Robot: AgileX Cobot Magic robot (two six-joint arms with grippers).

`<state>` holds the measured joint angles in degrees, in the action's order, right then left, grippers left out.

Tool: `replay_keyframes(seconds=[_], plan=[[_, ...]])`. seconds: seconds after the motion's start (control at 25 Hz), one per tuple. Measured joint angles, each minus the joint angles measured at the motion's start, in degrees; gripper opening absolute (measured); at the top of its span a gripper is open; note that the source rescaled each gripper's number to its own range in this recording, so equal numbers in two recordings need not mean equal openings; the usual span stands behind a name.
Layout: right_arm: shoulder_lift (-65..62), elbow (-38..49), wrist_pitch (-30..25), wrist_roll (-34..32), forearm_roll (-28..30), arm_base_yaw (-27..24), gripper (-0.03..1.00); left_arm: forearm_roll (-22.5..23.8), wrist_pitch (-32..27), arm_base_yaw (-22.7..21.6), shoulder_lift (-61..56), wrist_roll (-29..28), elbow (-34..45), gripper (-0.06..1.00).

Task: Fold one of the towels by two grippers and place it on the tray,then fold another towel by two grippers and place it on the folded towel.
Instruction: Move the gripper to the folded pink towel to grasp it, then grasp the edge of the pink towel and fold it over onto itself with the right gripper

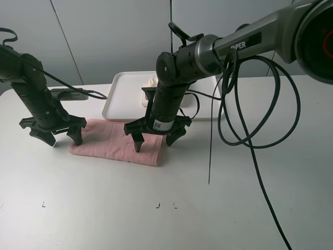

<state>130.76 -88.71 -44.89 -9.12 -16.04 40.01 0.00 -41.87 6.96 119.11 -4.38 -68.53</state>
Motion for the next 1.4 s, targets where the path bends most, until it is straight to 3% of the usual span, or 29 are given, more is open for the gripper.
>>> replay_keyframes(seconds=[0.08,0.2,0.4,0.72,1.04,1.2,1.4], plan=[[0.28,-0.1,0.0,0.0,0.0,0.0,0.78,0.0,0.0,0.0,0.0,0.0,0.0,0.93],[0.98,-0.34,0.0,0.0,0.0,0.0,0.55,0.0,0.0,0.0,0.0,0.0,0.0,0.93],[1.64,-0.43,0.1,1.51,-1.22,0.0,0.06,0.0,0.0,0.0,0.0,0.0,0.0,0.93],[1.52,-0.48,-0.6,2.81,-1.64,0.0,0.04,0.0,0.0,0.0,0.0,0.91,0.0,0.93],[-3.27,-0.29,-2.76,5.41,-6.23,0.0,0.04,0.0,-0.12,0.0,0.0,1.03,0.0,0.93],[-4.26,-0.29,-2.87,9.7,-14.26,0.0,0.04,0.0,-0.12,0.0,0.0,1.03,0.0,0.93],[-4.26,-0.16,0.27,18.67,-31.1,0.0,0.04,0.0,-0.12,0.0,0.0,1.03,0.0,0.93]])
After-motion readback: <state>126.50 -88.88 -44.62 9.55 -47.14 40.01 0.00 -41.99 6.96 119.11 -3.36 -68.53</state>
